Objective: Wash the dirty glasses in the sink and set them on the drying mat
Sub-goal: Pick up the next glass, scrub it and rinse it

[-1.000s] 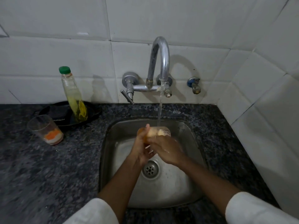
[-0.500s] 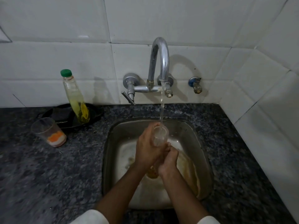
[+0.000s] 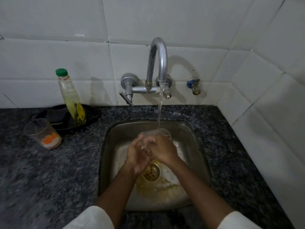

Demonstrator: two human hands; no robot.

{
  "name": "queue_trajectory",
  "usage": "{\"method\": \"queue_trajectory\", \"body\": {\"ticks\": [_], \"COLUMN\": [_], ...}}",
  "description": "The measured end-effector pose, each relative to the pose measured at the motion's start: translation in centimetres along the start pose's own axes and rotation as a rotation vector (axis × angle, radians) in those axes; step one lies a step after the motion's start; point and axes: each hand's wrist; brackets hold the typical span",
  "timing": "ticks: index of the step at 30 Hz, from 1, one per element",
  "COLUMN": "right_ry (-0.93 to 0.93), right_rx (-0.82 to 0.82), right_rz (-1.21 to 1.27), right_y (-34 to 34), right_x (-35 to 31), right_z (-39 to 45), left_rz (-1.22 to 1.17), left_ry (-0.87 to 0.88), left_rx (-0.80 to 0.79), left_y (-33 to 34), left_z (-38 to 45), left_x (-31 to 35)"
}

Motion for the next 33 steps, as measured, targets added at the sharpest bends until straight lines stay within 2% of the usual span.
{"method": "queue_trajectory", "body": {"ticks": [2,3,5,6,7,8,11,12,13,15,16,17,18,21,22,23,25,26,27,28,30,31,32,33], "right_ry": [-0.026,-0.131,-0.379,-0.434,-0.435,-0.411,-0.017,0.015,-0.055,-0.311,-0.376,-0.368,-0.309,0.012,-0.004,-0.128,-0.390,-0.433,-0.406,-0.309,-0.075,-0.023,-0.036,-0.147], "right_rx": [-0.009,-0.061,-0.251,-0.301,-0.283,-0.237,0.002,0.039,0.009,-0.208,-0.257,-0.269,-0.248,-0.056,-0.044,-0.073,-0.215,-0.239,-0.223,-0.196,-0.078,-0.001,0.003,-0.043], "right_rz": [0.121,0.058,-0.352,-0.535,-0.586,-0.523,0.293,0.419,0.350,-0.256,-0.509,-0.565,-0.463,0.292,0.353,0.221,-0.404,-0.618,-0.657,-0.538,-0.005,0.215,0.238,0.094], "right_y": [-0.5,-0.9,-2.0,-2.8,-3.2,-3.1,-1.0,-0.7,-0.7,-1.5,-2.0,-2.2,-2.1,-0.9,-0.8,-0.9,-1.4,-1.5,-1.4,-1.1,-0.5,-0.2,-0.3,-0.5], "right_x": [-0.8,-0.7,-0.8,-0.5,-0.2,-0.5,-1.5,-1.7,-1.3,-0.6,0.1,0.7,0.5,-0.9,-1.2,-0.7,-0.3,0.3,0.6,0.2,-0.7,-0.8,-0.8,-0.2], "right_z": [0.3,0.1,-0.5,-0.6,-0.5,-0.4,1.1,1.0,0.9,0.1,0.0,0.1,0.2,1.0,0.9,0.7,0.1,-0.1,-0.1,0.2,0.8,1.1,1.1,0.9], "left_rz": [-0.105,-0.113,-0.005,0.072,0.121,0.126,-0.022,-0.093,-0.106,0.053,0.165,0.239,0.264,0.062,0.007,0.000,0.155,0.254,0.288,0.284,0.149,0.077,0.065,0.088], "left_ry": [0.054,0.053,0.015,-0.016,-0.034,-0.023,0.051,0.065,0.074,0.041,-0.001,-0.021,-0.020,0.070,0.095,0.103,0.061,0.031,0.017,-0.003,0.018,0.047,0.065,0.070], "left_rx": [-0.008,0.014,0.102,0.140,0.161,0.161,0.061,0.031,0.030,0.098,0.151,0.174,0.169,0.029,0.012,0.039,0.143,0.198,0.222,0.195,0.098,0.062,0.047,0.050], "left_y": [-0.1,0.2,0.6,0.7,0.9,1.3,2.1,2.3,2.3,1.9,1.6,1.4,1.3,1.3,1.5,1.4,1.7,2.0,1.9,1.7,1.9,1.9,1.9,1.7], "left_z": [0.5,0.7,1.0,1.0,0.7,0.3,-0.4,-0.3,-0.2,0.4,0.8,0.8,0.5,0.0,0.2,0.5,1.0,0.9,0.9,0.8,0.2,0.3,0.4,0.6], "left_x": [-0.4,-0.1,1.2,1.8,1.9,1.7,0.5,0.5,0.9,2.0,2.3,2.2,1.8,0.6,0.5,0.8,1.9,2.2,2.1,1.8,0.9,0.8,0.9,1.1]}}
Point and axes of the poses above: each hand's wrist, its own z-axis towards the middle knuckle, its own y-axis out of the palm, x = y × z, and after that the axes turned 3 degrees about -y, right-handed
